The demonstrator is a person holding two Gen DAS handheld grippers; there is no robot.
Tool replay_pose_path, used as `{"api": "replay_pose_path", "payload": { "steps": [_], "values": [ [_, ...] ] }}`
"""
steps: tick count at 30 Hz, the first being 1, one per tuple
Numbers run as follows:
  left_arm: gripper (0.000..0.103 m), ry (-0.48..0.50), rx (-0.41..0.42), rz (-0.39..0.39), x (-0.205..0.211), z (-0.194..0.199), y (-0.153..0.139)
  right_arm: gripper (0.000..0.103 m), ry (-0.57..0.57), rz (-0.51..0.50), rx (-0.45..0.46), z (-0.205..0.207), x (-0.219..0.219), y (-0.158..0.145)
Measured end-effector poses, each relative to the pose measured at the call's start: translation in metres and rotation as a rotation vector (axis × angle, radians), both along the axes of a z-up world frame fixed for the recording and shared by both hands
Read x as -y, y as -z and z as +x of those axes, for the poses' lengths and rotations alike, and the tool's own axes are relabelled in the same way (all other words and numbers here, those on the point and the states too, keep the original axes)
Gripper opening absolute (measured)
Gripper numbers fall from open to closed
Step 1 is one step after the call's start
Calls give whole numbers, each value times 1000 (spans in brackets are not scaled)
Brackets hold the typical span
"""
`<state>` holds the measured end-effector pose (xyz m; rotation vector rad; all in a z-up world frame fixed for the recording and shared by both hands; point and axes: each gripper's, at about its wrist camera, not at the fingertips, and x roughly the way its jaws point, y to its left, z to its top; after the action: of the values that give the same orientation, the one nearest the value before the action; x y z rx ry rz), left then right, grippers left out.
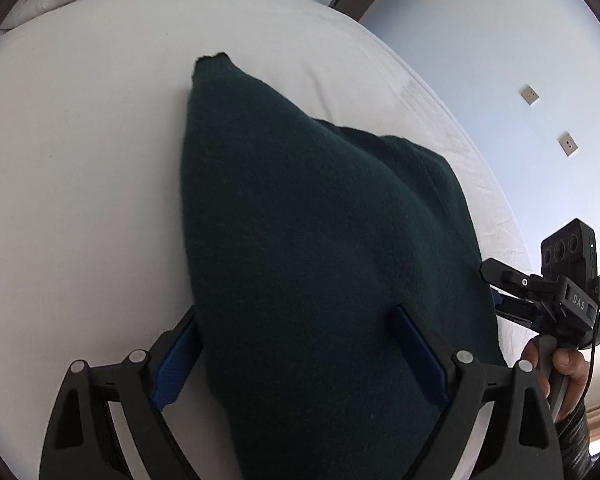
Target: Fold small clothes
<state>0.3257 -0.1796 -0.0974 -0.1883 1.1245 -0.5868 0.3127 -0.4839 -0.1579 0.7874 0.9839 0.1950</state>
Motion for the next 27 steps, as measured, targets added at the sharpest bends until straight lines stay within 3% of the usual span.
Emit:
{"api": "replay_pose_path", "payload": {
  "steps": [2,4,6,9,13,16,22,27],
  "values": [
    [86,-17,-7,1,4,2,1,60,-19,-27,-21,10,-8,1],
    [74,-30,-16,-1,4,3,0,41,-53,-82,-50,20,-19,2],
    [58,-27,-14,7,3,1,-3,33,-64,-129,-73,27,-29,2],
    [44,-18,5,33,2,-8,-14,24,-49,-203,-80,29,-42,-5],
    [40,-12,62,78,-4,-35,-37,20,-60,-391,-22,13,-82,-41],
    [40,-18,117,92,-26,-63,-60,19,-92,-449,35,-12,-114,-70],
    [40,-45,189,129,-93,-129,-96,19,-173,-415,120,-64,-180,-104],
    [40,-89,197,170,-149,-182,-93,19,-244,-333,129,-104,-242,-104]
  ]
}}
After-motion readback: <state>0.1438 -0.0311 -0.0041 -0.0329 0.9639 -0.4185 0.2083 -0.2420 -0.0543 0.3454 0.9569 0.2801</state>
